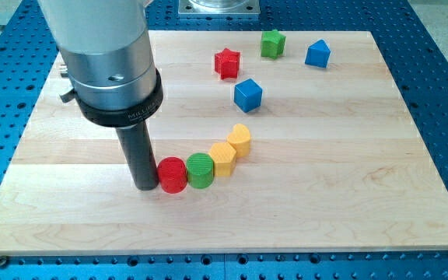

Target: Move the red circle into the green circle

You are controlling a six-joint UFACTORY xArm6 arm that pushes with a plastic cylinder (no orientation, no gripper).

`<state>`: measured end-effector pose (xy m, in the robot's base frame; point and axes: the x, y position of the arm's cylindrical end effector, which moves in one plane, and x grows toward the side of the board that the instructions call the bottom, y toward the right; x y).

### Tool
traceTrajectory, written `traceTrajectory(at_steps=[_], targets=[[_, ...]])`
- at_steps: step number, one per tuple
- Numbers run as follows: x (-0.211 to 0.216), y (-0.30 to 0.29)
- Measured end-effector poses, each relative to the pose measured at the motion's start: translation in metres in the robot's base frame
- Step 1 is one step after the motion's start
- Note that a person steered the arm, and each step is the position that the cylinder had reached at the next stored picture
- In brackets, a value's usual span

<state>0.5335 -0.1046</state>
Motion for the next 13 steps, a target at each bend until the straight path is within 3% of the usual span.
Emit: traceTrajectory(at_steps=[2, 4, 8, 11, 13], targets=[[0.037, -0.004], [0.012, 0.026], [0.027, 0.017], [0.015, 0.088], [0.015, 0.103]])
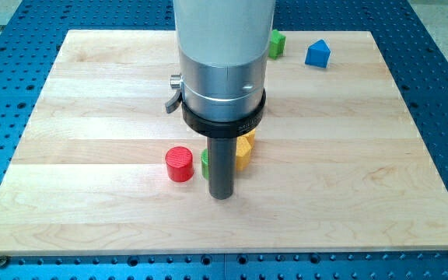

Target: Move the red circle into the green circle

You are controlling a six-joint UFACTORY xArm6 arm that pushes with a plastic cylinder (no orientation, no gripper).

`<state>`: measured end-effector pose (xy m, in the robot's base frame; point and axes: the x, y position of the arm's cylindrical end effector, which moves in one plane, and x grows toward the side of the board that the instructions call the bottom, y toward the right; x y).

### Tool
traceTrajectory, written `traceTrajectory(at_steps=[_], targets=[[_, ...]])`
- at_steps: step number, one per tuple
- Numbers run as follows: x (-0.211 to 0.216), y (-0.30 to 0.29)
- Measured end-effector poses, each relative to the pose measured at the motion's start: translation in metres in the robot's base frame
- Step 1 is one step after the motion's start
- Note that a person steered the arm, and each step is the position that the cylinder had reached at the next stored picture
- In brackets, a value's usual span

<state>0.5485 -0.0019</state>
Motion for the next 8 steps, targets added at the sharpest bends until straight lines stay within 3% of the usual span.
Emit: traceTrajectory(at_steps=[1, 2, 3, 5, 8], targets=[[0.001, 0.007], [0.04, -0.017], [0.046, -0.08], [-0.017, -0.101], [-0.04, -0.081]])
